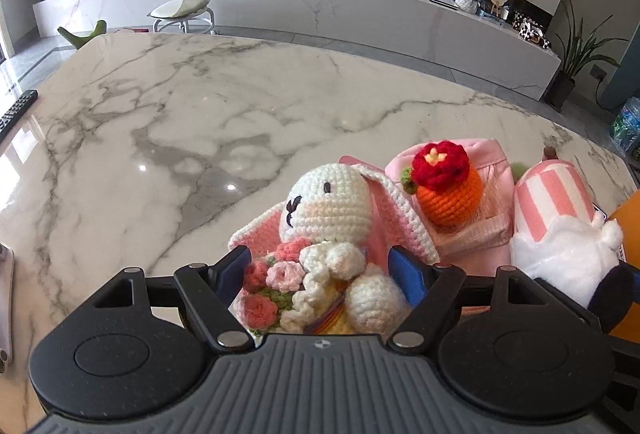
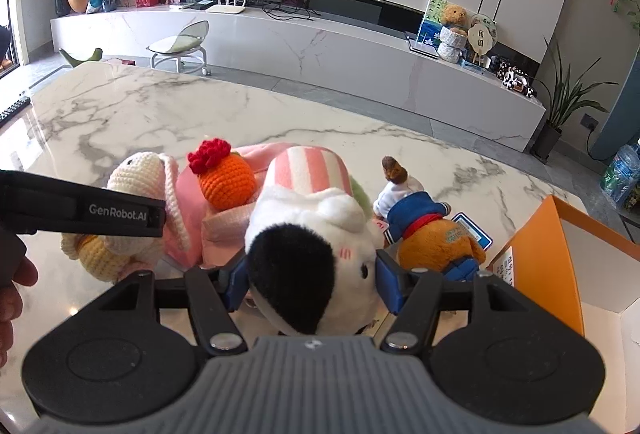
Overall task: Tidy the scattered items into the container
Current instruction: 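Grasp the white striped-hat plush with the right gripper while the left grasps the crochet bunny, then lift and carry both held plush toys over the orange box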
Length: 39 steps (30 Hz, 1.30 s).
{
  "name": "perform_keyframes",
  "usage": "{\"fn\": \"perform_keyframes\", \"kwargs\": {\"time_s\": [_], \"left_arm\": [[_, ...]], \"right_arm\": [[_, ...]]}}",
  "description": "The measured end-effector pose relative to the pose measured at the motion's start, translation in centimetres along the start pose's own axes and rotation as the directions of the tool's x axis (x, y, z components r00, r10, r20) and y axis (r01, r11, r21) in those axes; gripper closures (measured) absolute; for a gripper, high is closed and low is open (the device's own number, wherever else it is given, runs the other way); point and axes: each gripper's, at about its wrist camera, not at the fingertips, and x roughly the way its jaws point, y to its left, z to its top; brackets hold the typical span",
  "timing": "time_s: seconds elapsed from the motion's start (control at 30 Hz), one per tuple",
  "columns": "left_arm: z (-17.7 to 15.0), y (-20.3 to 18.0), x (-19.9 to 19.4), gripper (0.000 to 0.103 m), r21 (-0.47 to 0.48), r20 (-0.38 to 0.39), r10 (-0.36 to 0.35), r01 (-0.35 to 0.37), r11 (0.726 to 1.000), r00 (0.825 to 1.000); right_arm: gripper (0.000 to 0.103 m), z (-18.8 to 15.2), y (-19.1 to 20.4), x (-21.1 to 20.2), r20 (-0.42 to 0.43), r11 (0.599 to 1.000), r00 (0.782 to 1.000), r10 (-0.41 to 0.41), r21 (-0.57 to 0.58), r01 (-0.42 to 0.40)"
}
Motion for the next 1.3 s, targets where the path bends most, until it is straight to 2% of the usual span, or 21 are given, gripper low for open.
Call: {"fn": "perform_keyframes", "kwargs": {"time_s": [0.07, 0.27, 0.33, 0.57, 0.9, 1.17, 1.3], "left_arm": [[-0.1, -0.3, 0.0, 0.015, 0.014, 0.004, 0.005, -0.005, 1.000, 1.000], [-0.5, -0.6, -0.8, 0.029, 0.024, 0.029, 0.009, -0.010, 1.000, 1.000], [-0.8, -0.4, -1.5, 0.043, 0.019, 0.041, 0.010, -0.010, 1.000, 0.999], [-2.5, -0.4, -3.9, 0.046, 0.014, 0.038, 0.004, -0.004, 1.000, 0.999], [-6.0, -2.3, -8.2, 0.047, 0.062, 0.051, -0.064, 0.061, 0.996, 0.997], [-9.6, -4.0, -8.6, 0.045, 0.128, 0.009, -0.078, 0.077, 0.989, 0.997], [-10.4, -3.9, -8.8, 0.041, 0.128, 0.010, -0.075, 0.073, 0.989, 0.997]], "right_arm": [[0.038, -0.1, 0.1, 0.2, -0.006, 1.000, 1.000, 0.000, 0.005, 0.000], [0.038, -0.5, 0.1, 0.1, -0.019, 1.000, 1.000, 0.009, 0.024, -0.008], [0.038, -0.6, -0.2, -0.3, -0.021, 0.999, 1.000, 0.015, 0.049, -0.014], [0.038, -1.3, -0.6, -2.9, 0.001, 0.996, 1.000, 0.014, 0.083, -0.014], [0.038, -4.5, -1.2, -7.3, 0.020, 0.993, 1.000, 0.004, 0.121, -0.007], [0.038, -7.6, -2.3, -9.4, -0.001, 0.990, 1.000, -0.014, 0.142, 0.014], [0.038, -8.9, -2.3, -9.8, -0.013, 0.989, 1.000, -0.010, 0.148, 0.012]]}}
